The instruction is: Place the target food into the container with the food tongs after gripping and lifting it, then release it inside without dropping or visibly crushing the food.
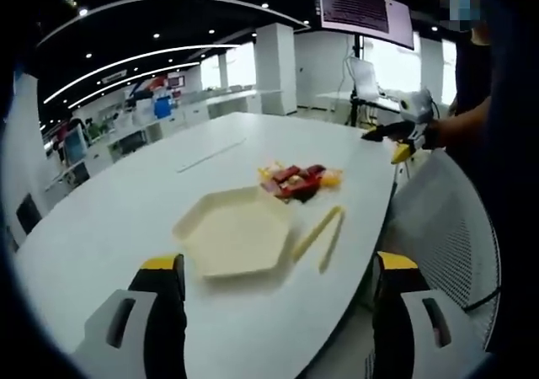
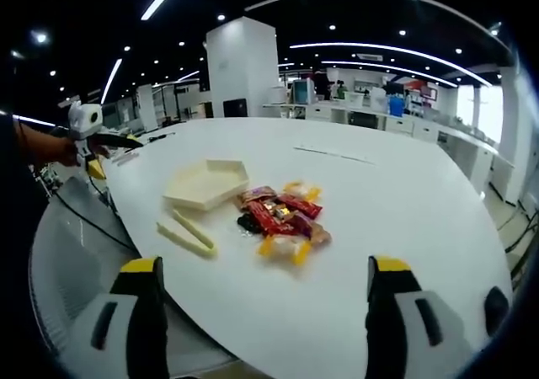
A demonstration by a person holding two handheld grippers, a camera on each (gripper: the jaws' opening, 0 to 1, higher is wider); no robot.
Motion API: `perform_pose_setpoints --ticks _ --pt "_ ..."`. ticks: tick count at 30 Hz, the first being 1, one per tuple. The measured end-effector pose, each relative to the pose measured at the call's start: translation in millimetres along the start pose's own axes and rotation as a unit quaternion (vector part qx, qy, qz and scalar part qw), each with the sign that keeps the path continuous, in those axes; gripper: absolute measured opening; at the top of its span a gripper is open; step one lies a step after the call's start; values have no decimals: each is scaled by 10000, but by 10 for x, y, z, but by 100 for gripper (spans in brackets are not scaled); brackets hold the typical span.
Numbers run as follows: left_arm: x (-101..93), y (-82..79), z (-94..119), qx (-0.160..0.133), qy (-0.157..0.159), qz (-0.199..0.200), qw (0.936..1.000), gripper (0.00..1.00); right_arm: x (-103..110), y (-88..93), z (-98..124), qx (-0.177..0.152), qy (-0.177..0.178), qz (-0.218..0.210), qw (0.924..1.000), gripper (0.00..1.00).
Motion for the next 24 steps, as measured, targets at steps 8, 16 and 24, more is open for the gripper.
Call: perform_pose_setpoints --ticks 8,16,24 --pt "-73 -220 -255 241 505 -653 9963 84 26 -17 -15 -50 -57 -14 10000 99" --pt "-221 -299 -683 651 1138 -1211 9840 79 53 20 -40 -47 -116 -24 9999 99" --pt "-290 -285 -997 1027 1531 -1542 9707 72 85 10 -53 -77 -194 -1 9998 99"
Point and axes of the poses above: the point that each gripper's makers call its tool centre point, and the gripper's own axes: z roughly backward along the fingers, x roughly to its left, y roughly out of its underside, the point moved 10 cm from there along z, roughly backward along the fingers, and after that the axes turned 8 degrees about x, right-handed, at the moved point
